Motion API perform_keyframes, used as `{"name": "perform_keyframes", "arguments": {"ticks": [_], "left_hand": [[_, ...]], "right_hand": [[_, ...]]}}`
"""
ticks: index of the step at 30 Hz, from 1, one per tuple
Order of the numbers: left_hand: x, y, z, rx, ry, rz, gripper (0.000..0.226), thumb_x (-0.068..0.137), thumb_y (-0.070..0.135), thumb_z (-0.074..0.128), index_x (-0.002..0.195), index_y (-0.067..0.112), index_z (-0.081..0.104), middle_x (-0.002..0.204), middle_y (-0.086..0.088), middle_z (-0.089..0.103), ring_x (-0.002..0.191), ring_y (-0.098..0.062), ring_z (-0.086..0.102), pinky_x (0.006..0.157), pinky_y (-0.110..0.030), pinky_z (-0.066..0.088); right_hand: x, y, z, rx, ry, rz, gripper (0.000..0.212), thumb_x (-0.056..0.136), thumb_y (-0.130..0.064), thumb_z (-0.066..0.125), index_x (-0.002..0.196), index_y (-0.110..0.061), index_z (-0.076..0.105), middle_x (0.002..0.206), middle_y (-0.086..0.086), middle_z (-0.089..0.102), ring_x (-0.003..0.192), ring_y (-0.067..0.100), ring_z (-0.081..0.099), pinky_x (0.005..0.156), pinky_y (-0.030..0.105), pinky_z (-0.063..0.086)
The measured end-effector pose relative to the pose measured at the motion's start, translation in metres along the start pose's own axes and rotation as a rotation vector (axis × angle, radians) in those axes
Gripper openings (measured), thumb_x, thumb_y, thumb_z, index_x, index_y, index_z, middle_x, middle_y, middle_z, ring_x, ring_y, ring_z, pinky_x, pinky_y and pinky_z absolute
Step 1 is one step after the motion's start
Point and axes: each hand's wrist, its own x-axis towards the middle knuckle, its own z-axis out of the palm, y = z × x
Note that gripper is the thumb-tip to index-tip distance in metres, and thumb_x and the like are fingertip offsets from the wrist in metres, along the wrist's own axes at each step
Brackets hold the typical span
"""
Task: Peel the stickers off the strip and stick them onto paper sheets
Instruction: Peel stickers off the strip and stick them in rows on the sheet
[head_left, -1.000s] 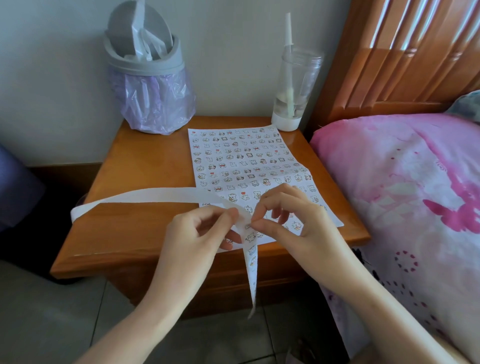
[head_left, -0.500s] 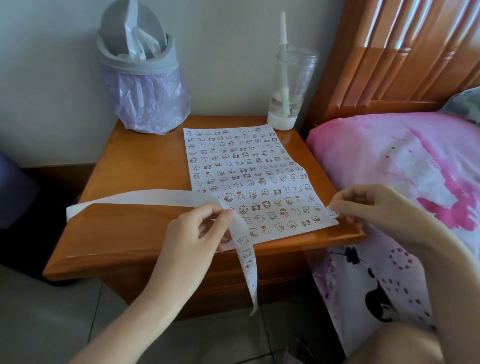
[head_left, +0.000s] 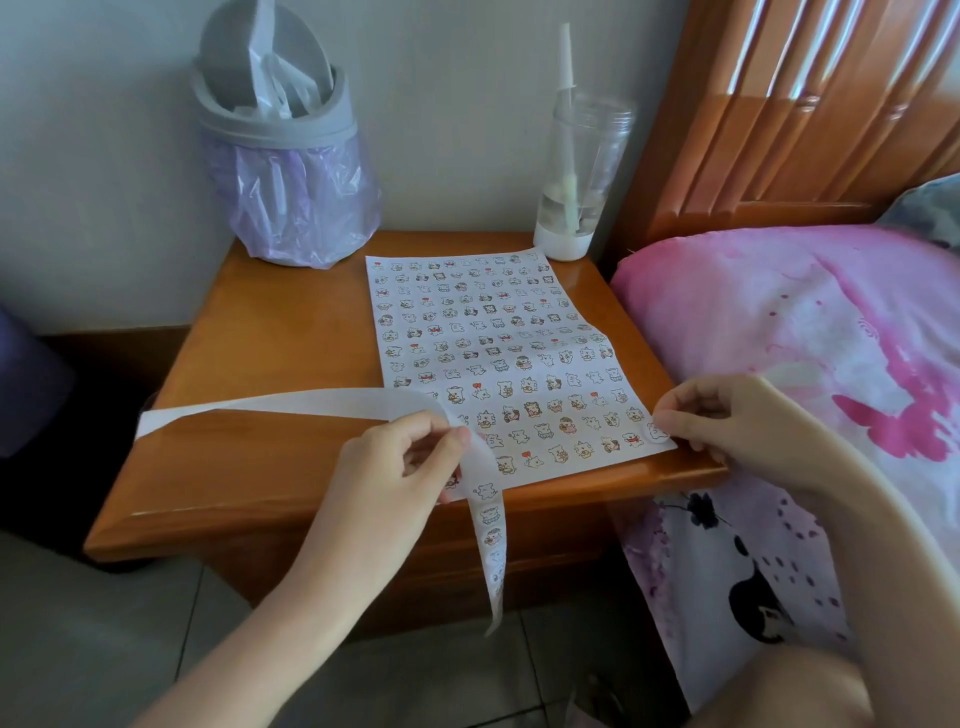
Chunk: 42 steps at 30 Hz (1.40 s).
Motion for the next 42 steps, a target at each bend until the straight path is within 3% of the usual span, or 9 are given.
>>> {"name": "perform_keyframes", "arguments": {"ticks": [7, 20, 26, 30, 37, 42], "left_hand": [[0.001, -0.001, 0.000, 0.009, 0.007, -0.009, 0.010, 0.087, 0.030, 0.056, 0.081, 0.030, 0.064, 0.069, 0.018, 0.067, 0.064, 0.002, 0.064, 0.067, -0.028, 0.060], [0.001, -0.002, 0.001, 0.022, 0.002, 0.005, 0.009, 0.087, 0.029, 0.056, 0.081, 0.031, 0.063, 0.070, 0.023, 0.063, 0.066, 0.007, 0.063, 0.058, -0.012, 0.054], [0.001, -0.001, 0.001, 0.034, 0.006, 0.004, 0.010, 0.088, 0.029, 0.056, 0.081, 0.029, 0.064, 0.075, 0.020, 0.065, 0.065, 0.005, 0.063, 0.062, -0.018, 0.057], [0.001, -0.002, 0.001, 0.053, 0.001, 0.007, 0.009, 0.088, 0.030, 0.056, 0.084, 0.028, 0.064, 0.079, 0.019, 0.065, 0.070, 0.005, 0.063, 0.063, -0.018, 0.058], [0.002, -0.001, 0.001, 0.071, 0.007, 0.018, 0.009, 0.088, 0.030, 0.056, 0.083, 0.028, 0.064, 0.079, 0.019, 0.065, 0.068, 0.008, 0.063, 0.058, -0.012, 0.053], [0.001, -0.002, 0.001, 0.086, 0.020, 0.028, 0.012, 0.088, 0.029, 0.056, 0.085, 0.022, 0.066, 0.077, 0.017, 0.066, 0.068, 0.009, 0.062, 0.053, -0.007, 0.047]], "right_hand": [[0.002, 0.001, 0.002, -0.021, -0.003, 0.000, 0.004, 0.086, -0.019, 0.065, 0.083, -0.016, 0.068, 0.062, -0.006, 0.061, 0.045, -0.005, 0.048, 0.047, 0.011, 0.041], [0.003, 0.003, 0.006, -0.038, 0.032, -0.013, 0.003, 0.086, -0.014, 0.066, 0.082, -0.014, 0.067, 0.068, -0.002, 0.063, 0.053, 0.004, 0.050, 0.047, 0.007, 0.040], [0.005, 0.005, 0.007, -0.044, 0.041, -0.022, 0.002, 0.085, -0.012, 0.066, 0.083, -0.013, 0.067, 0.071, 0.000, 0.064, 0.056, 0.006, 0.051, 0.047, 0.007, 0.039], [0.005, 0.006, 0.009, -0.063, 0.060, -0.032, 0.001, 0.085, -0.014, 0.067, 0.083, -0.014, 0.068, 0.075, 0.001, 0.065, 0.058, 0.005, 0.052, 0.050, 0.008, 0.040], [0.006, 0.007, 0.011, -0.121, 0.092, -0.036, 0.004, 0.082, -0.018, 0.070, 0.081, -0.020, 0.068, 0.082, -0.002, 0.067, 0.077, 0.012, 0.060, 0.072, 0.025, 0.047], [0.005, 0.008, 0.010, -0.124, 0.086, -0.052, 0.006, 0.079, -0.020, 0.074, 0.078, -0.022, 0.068, 0.072, -0.005, 0.062, 0.065, 0.008, 0.052, 0.062, 0.021, 0.041]]}}
